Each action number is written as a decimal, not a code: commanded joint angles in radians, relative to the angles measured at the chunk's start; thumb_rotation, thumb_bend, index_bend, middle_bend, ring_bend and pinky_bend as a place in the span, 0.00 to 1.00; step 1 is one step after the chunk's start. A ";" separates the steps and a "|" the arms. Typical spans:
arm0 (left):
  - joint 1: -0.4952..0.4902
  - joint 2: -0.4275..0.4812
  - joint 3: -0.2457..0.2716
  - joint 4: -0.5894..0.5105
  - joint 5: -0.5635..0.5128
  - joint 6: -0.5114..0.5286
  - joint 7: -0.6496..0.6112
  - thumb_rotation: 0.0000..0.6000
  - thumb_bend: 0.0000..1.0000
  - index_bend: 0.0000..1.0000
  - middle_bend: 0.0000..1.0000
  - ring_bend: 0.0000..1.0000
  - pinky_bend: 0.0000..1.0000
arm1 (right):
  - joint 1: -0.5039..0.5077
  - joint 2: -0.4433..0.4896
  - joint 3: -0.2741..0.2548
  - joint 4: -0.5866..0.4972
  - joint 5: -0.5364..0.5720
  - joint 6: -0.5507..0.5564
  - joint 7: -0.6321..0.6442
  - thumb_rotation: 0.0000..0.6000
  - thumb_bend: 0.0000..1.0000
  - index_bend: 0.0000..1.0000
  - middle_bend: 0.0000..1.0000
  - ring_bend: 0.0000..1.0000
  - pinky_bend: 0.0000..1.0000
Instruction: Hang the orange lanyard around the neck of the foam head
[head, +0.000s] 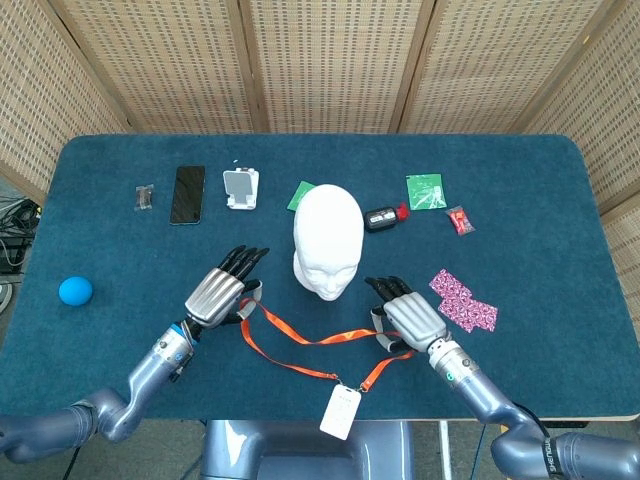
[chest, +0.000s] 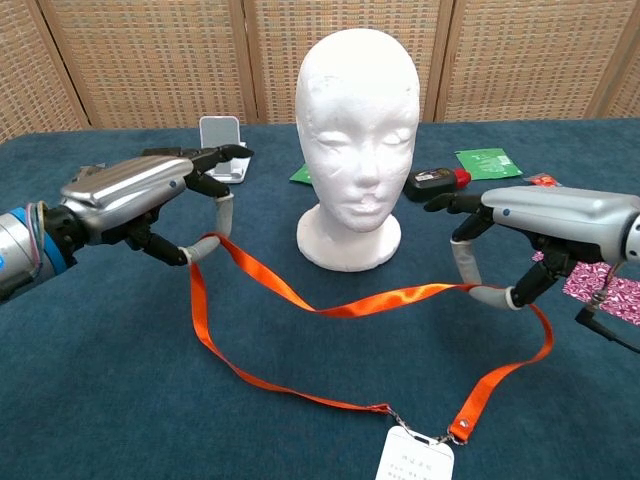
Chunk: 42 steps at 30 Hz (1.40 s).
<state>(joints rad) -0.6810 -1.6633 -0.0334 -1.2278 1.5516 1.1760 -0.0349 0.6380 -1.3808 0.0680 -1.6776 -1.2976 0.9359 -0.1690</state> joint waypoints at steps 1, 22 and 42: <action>0.009 0.030 0.009 -0.021 0.044 0.049 -0.037 1.00 0.46 0.68 0.00 0.00 0.00 | -0.005 0.029 -0.005 -0.033 -0.028 0.013 0.004 1.00 0.67 0.80 0.08 0.00 0.00; -0.035 0.179 -0.133 -0.260 0.050 0.113 -0.001 1.00 0.46 0.69 0.00 0.00 0.00 | -0.029 0.187 0.116 -0.223 -0.067 0.162 0.060 1.00 0.67 0.80 0.09 0.00 0.00; -0.127 0.233 -0.317 -0.356 -0.229 -0.040 0.125 1.00 0.46 0.70 0.00 0.00 0.00 | 0.047 0.235 0.302 -0.235 0.171 0.155 0.070 1.00 0.67 0.80 0.11 0.00 0.00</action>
<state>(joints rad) -0.7881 -1.4289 -0.3223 -1.5878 1.3752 1.1704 0.0719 0.6550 -1.1421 0.3293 -1.9330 -1.1946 1.1144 -0.1055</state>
